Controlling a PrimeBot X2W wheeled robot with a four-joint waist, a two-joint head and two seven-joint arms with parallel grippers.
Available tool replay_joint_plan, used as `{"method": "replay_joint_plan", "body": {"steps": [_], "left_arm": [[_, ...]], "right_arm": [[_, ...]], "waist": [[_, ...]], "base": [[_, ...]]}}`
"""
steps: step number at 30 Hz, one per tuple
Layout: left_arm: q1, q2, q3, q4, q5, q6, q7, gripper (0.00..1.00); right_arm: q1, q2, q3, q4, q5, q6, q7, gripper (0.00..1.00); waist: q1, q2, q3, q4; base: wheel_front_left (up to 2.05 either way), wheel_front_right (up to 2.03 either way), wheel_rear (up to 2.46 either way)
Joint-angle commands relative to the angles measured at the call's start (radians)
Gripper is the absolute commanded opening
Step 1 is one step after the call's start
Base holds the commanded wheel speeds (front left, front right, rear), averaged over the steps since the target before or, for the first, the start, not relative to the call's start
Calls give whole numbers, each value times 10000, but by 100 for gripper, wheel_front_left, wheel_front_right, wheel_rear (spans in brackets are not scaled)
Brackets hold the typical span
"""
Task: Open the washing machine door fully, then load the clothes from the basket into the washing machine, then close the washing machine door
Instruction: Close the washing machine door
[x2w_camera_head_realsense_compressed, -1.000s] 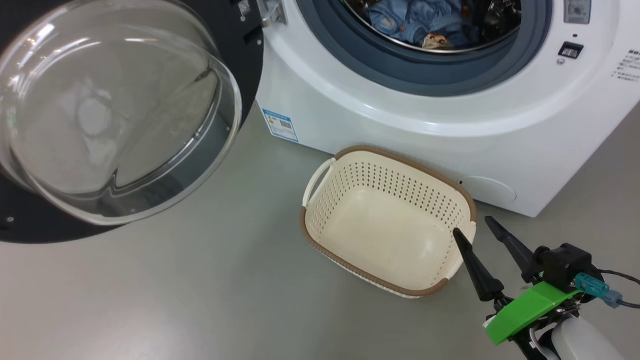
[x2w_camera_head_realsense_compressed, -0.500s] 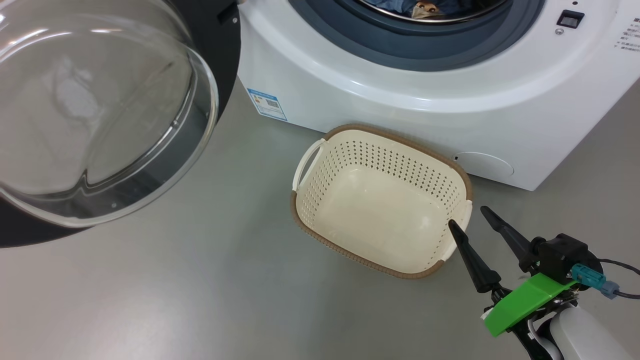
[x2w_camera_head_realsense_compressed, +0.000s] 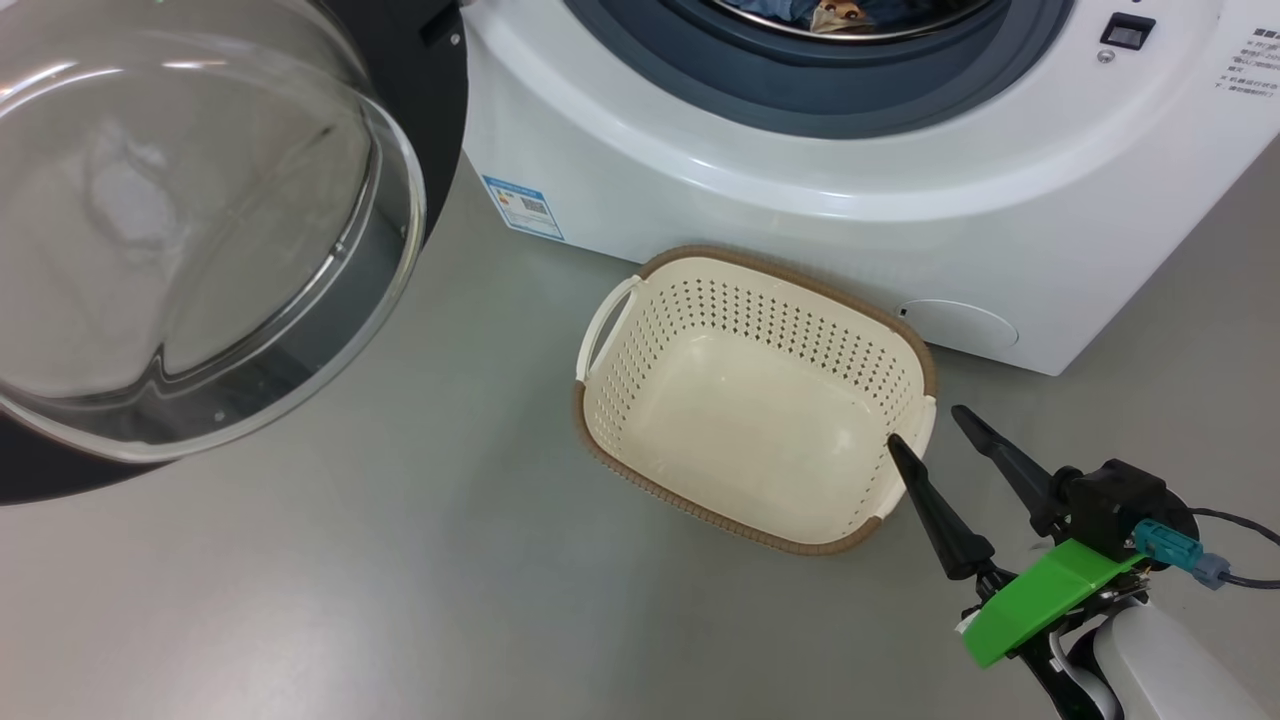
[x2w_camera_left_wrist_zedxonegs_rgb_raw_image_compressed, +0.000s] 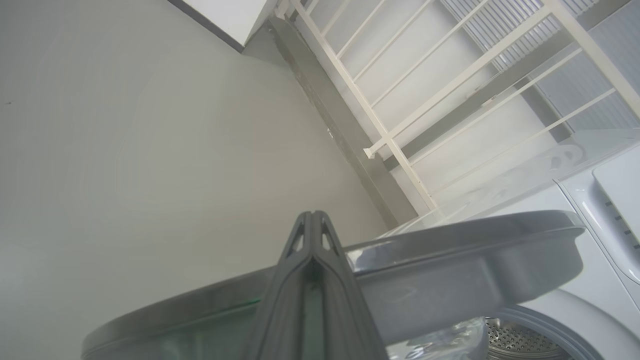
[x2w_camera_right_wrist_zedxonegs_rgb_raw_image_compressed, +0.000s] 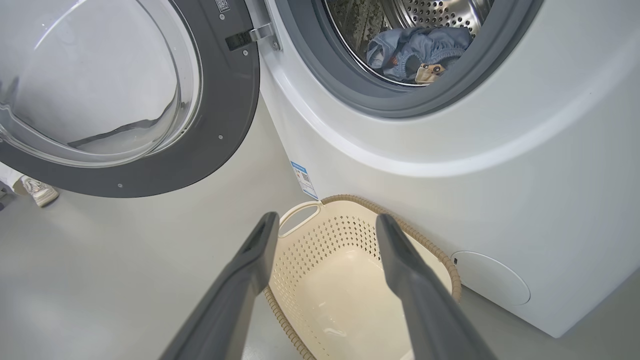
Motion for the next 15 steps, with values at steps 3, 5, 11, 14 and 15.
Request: {"method": "replay_joint_plan", "body": {"steps": [3, 5, 11, 14, 15], "left_arm": [[-147, 711, 131, -137, -131, -27, 283, 0], [-135, 698, 78, -155, -160, -27, 388, 0], [-22, 661, -138, -241, -313, -27, 1059, 0], [39, 662, -178, -283, -422, -27, 1346, 0], [68, 671, -188, -313, -458, -27, 1446, 0]], "right_arm": [[-120, -7, 215, -186, -102, 16, -48, 100], [-128, -15, 205, -185, -114, 16, -48, 100], [-91, -2, 197, -170, -153, 16, -48, 100], [-61, 14, 192, -172, -153, 16, -48, 100], [-50, 20, 187, -177, -152, 16, -48, 100]], "waist": [[0, 0, -23, -10], [0, 0, -34, -5], [0, 0, -135, 13], [0, 0, -202, 17], [0, 0, -222, 18]], "base": [[0, 0, 0], [0, 0, 0], [0, 0, 0], [0, 0, 0], [0, 0, 0]]}}
